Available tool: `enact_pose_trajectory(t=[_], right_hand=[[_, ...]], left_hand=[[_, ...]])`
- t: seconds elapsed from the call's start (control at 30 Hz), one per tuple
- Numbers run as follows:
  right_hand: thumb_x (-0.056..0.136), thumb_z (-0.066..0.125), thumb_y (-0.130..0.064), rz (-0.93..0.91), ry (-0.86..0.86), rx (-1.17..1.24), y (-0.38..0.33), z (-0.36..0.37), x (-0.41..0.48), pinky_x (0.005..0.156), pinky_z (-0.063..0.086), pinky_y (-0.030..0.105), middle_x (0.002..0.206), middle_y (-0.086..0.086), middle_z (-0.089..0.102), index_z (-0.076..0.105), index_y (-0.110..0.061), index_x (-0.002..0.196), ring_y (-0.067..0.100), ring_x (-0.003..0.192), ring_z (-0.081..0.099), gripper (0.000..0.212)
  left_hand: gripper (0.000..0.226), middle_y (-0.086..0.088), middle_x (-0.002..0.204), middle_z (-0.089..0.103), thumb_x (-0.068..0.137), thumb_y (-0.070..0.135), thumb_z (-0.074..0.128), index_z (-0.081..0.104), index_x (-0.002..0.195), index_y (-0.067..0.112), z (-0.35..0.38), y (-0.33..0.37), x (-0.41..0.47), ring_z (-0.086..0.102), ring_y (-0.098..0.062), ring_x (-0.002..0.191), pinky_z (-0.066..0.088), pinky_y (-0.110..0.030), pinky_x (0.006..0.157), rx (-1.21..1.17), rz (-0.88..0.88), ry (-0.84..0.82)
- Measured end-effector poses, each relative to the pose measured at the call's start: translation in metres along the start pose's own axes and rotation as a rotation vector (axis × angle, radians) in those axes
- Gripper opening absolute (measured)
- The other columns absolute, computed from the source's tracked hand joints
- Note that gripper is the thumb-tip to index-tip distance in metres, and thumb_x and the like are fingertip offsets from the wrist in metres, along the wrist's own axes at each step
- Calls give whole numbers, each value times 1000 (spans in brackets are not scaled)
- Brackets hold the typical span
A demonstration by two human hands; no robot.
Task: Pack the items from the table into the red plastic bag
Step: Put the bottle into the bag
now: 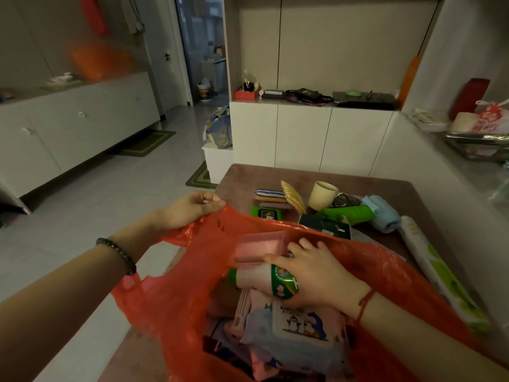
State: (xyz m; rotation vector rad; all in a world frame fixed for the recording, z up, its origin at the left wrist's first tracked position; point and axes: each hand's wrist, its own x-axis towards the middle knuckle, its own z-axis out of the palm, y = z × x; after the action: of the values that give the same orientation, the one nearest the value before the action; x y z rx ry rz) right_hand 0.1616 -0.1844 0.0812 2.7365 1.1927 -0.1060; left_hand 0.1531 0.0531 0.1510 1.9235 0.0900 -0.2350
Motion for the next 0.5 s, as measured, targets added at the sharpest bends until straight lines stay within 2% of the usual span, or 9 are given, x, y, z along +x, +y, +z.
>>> enact_pose_trajectory(t=[0.1, 0.2, 0.3, 0.37, 0.43, 0.5], right_hand=[[74, 57, -60, -65, 81, 43, -12, 2, 12, 98, 31, 45, 136, 7, 40, 18, -40, 139, 27, 121, 35, 78], [72, 62, -57, -152, 136, 45, -27, 8, 28, 92, 34, 45, 125, 13, 48, 18, -38, 139, 31, 114, 43, 82], [77, 63, -47, -136, 193, 68, -43, 12, 36, 93, 34, 47, 126, 17, 47, 25, -30, 140, 35, 115, 42, 75], [84, 58, -42, -165, 185, 123, -49, 16, 34, 101, 29, 50, 135, 15, 38, 21, -28, 142, 34, 122, 35, 71], [87, 53, -40, -252, 169, 206, -46, 7, 23, 109, 26, 49, 143, 11, 32, 21, -28, 144, 30, 128, 31, 66], [89, 53, -34, -336, 141, 442, -27, -11, 13, 111, 28, 38, 142, 2, 41, 37, -26, 138, 19, 131, 36, 52]], left_hand=[[16, 9, 31, 48, 94, 14, 45, 50, 80, 9, 0, 10, 3, 40, 0, 23, 31, -9, 27, 20, -1, -4], [21, 9, 32, 47, 94, 14, 47, 50, 73, 11, 4, 13, 9, 40, 1, 24, 31, -8, 29, 35, 1, -28], [22, 9, 37, 49, 94, 13, 47, 51, 72, 10, 8, 8, 13, 41, 2, 26, 32, -9, 30, 10, -11, -59], [16, 3, 52, 54, 91, 17, 52, 55, 79, 7, 10, 1, 16, 47, 0, 36, 39, -11, 38, 14, -2, -92], [17, 1, 64, 59, 85, 26, 57, 60, 83, 9, 11, -7, 18, 55, -6, 52, 47, -18, 52, 61, 13, -165], [16, 5, 67, 64, 81, 32, 59, 63, 77, 17, 11, -16, 20, 58, -10, 62, 48, -24, 62, 113, 13, -239]])
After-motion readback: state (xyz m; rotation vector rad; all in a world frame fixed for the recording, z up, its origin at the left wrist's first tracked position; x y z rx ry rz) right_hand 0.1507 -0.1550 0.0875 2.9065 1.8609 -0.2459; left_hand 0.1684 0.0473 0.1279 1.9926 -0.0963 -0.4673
